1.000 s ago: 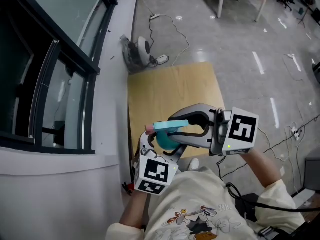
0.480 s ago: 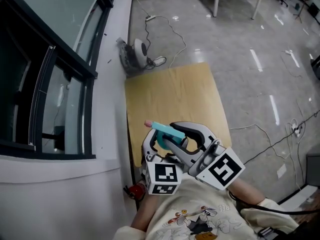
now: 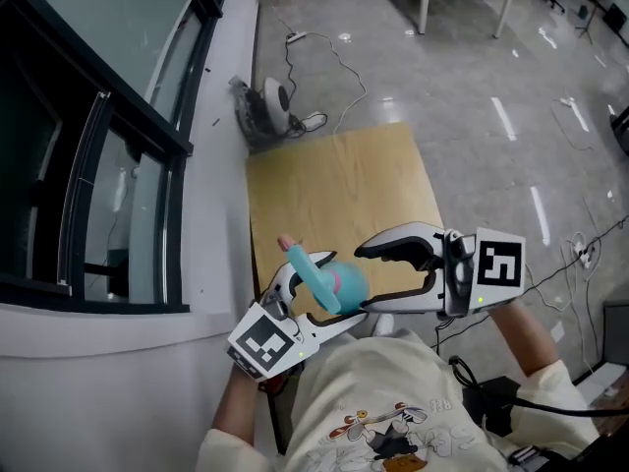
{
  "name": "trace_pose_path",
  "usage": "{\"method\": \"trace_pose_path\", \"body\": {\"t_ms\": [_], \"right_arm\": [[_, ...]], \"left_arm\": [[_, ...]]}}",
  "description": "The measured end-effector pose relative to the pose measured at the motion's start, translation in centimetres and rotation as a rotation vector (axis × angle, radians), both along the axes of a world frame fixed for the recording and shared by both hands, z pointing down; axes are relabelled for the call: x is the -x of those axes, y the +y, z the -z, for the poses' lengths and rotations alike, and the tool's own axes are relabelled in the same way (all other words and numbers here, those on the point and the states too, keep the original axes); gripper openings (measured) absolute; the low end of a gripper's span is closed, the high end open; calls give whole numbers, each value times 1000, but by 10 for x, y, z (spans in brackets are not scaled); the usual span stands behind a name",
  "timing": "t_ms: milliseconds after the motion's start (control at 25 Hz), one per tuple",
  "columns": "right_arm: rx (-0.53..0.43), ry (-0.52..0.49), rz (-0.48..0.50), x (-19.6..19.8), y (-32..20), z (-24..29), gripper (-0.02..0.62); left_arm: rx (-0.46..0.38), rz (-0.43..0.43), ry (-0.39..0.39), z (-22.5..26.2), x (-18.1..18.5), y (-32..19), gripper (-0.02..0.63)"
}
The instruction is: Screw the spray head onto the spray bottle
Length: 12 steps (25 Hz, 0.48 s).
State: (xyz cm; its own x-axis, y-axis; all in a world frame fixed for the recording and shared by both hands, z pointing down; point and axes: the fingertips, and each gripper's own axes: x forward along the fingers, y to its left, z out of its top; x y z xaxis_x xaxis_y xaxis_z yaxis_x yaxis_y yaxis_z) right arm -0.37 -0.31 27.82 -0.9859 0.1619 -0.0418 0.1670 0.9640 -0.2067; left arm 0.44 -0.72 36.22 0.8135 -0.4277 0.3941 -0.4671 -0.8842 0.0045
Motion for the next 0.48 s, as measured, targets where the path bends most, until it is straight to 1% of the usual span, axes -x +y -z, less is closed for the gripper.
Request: {"method": "trace_pose_path", "body": {"t_ms": [40, 120, 200, 280, 360, 480], "right_arm": [[8, -19, 60, -5, -1, 6, 233], [13, -60, 162, -13, -5, 22, 237], [1, -84, 271, -15, -3, 38, 252], [-28, -73, 415, -15, 10, 50, 272], [-73, -52, 596, -16, 32, 59, 288], [-146, -55, 865, -25, 73, 66, 288]], "left_arm": [[-3, -106, 7, 4, -4, 13, 407], [7, -295, -15, 10, -8, 40, 407], [35, -450, -48, 15, -12, 66, 407], [62, -568, -83, 18, -17, 88, 407], [73, -669, -124, 21, -24, 106, 407], [89, -789, -149, 29, -32, 129, 407]]}}
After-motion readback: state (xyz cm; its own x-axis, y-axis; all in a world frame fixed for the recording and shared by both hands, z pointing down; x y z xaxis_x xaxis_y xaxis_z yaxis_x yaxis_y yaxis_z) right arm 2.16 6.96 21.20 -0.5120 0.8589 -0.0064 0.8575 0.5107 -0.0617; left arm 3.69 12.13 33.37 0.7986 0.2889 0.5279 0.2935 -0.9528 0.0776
